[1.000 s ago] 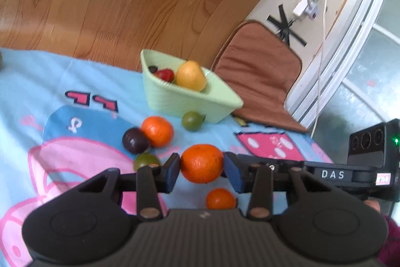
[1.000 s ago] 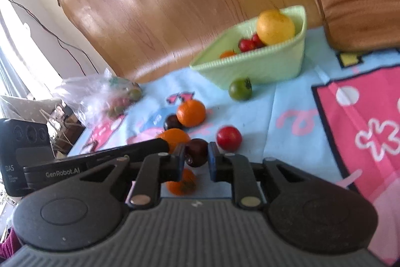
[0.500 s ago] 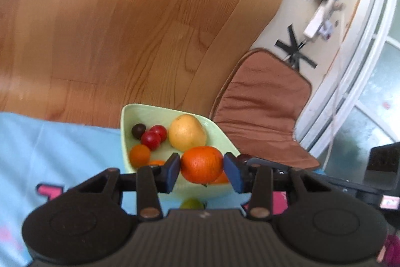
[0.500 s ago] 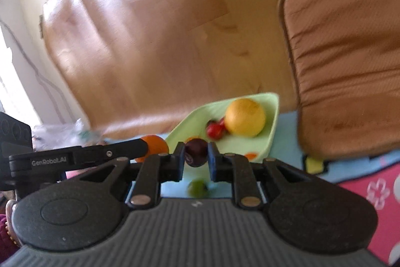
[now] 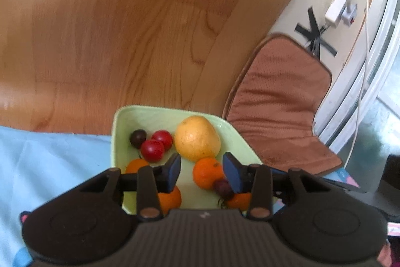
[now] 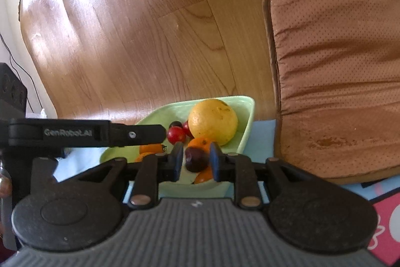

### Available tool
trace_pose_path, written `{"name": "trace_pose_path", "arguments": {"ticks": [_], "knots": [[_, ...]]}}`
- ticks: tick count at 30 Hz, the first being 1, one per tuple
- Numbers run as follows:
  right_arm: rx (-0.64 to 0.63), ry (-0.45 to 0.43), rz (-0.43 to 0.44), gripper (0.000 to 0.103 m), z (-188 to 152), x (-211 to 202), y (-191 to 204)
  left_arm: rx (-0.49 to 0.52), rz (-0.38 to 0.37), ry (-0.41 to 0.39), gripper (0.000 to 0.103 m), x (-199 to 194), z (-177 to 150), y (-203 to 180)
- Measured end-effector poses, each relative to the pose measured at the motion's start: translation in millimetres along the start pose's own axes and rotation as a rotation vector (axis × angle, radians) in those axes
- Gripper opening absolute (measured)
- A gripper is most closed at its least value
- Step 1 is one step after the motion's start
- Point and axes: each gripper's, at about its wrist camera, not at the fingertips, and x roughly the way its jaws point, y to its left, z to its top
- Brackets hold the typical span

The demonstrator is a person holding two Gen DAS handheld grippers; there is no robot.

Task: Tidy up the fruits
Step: 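Carry both fruits over the green bowl and open both grippers, then grasp a green tomato with the left gripper while the right grasps an orange tomato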

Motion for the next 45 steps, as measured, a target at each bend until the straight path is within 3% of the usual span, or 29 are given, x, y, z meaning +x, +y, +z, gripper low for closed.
{"name": "trace_pose_path", "arguments": {"ticks": [4, 8, 13, 16, 19, 23, 25, 29, 34, 36, 37, 38, 45], "knots": [[0.025, -0.027, 0.002, 0.033, 0, -12, -1, -0.046, 0.011, -0.054, 0.038, -39, -7, 9], [0.022, -0.043, 0.007, 0.033, -1, -26, 6, -0.070, 0.076, -0.090, 0.038, -81, -28, 17], [0.024, 0.004, 0.045, 0.033, -19, -44, 21, -0.107, 0.147, -0.080, 0.038, -115, -62, 27], [0.011, 0.041, 0.072, 0.033, -37, -58, 33, -0.149, 0.142, -0.069, 0.038, -128, -82, 30], [-0.005, 0.082, 0.102, 0.033, -54, -72, 46, -0.149, 0.134, -0.054, 0.038, -132, -95, 27], [-0.045, 0.134, 0.145, 0.039, -70, -85, 64, -0.084, 0.144, -0.039, 0.047, -127, -104, 11], [-0.110, 0.141, 0.143, 0.049, -77, -91, 77, -0.028, 0.167, -0.033, 0.047, -123, -108, 3], [-0.245, 0.171, 0.110, 0.050, -85, -85, 101, 0.018, 0.209, -0.010, 0.047, -111, -114, -4], [-0.295, 0.235, 0.087, 0.050, -92, -65, 112, 0.041, 0.245, 0.023, 0.044, -99, -116, -6], [-0.302, 0.237, 0.084, 0.049, -91, -62, 114, 0.037, 0.242, 0.027, 0.027, -98, -116, -5], [-0.304, 0.235, 0.078, 0.037, -91, -61, 115, 0.031, 0.245, 0.026, 0.027, -98, -116, -4], [-0.305, 0.236, 0.068, 0.032, -92, -60, 115, 0.022, 0.239, 0.024, 0.027, -99, -117, -3], [-0.245, 0.186, 0.006, 0.032, -97, -89, 99, 0.009, 0.131, 0.032, 0.027, -117, -131, -25]]}}
